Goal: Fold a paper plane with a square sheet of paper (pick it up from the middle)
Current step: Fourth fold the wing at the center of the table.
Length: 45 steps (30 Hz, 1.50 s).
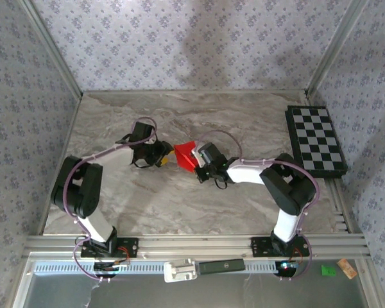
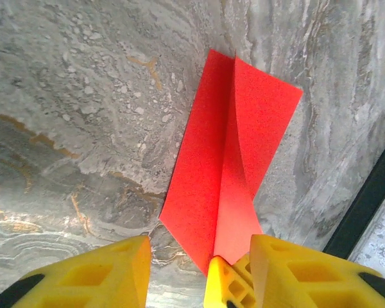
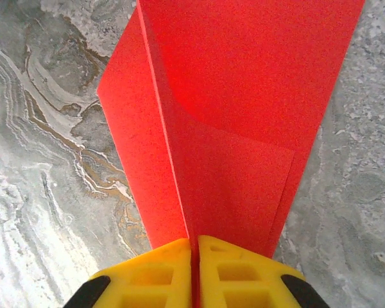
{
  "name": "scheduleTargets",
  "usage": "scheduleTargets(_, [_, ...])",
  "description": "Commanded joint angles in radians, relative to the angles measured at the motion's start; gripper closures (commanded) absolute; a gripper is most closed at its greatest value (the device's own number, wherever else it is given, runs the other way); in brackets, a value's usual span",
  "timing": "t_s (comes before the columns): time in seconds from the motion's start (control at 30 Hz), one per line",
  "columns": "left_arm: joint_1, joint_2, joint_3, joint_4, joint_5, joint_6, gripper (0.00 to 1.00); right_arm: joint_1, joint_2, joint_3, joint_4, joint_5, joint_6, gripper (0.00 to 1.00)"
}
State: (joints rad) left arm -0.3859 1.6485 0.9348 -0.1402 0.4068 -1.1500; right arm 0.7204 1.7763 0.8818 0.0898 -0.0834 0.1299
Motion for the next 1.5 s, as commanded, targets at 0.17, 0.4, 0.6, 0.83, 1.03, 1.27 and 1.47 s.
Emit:
scheduleTargets(0.17, [-0.038, 0.036, -0.046, 0.204, 0.084, -0.005, 0.61, -0.067, -0.015, -0.044, 0.092, -0.229, 0.061, 0.89])
scheduleTargets(0.4, [-0.082, 0.126, 0.014, 0.237, 0.121, 0.021, 0.65, -0.09, -0.005, -0.05, 0.113, -0.298, 0.063, 0.89])
scheduleTargets(0.6, [-0.095, 0.181, 0.042, 0.235, 0.134, 0.036, 0.65, -0.105, 0.003, -0.053, 0.123, -0.319, 0.07, 0.89])
scheduleTargets(0.83, [-0.103, 0.203, 0.06, 0.186, 0.124, 0.061, 0.61, -0.121, 0.016, -0.058, 0.135, -0.343, 0.095, 0.89])
scheduleTargets(1.03, [-0.107, 0.235, 0.068, 0.156, 0.127, 0.066, 0.59, -0.131, 0.027, -0.054, 0.132, -0.346, 0.114, 0.87])
scheduleTargets(1.27, [-0.11, 0.256, 0.096, 0.051, 0.102, 0.081, 0.57, -0.132, 0.029, -0.053, 0.117, -0.304, 0.132, 0.82])
scheduleTargets(1.47, [-0.113, 0.268, 0.113, -0.024, 0.077, 0.097, 0.55, -0.132, 0.026, -0.046, 0.104, -0.275, 0.139, 0.79])
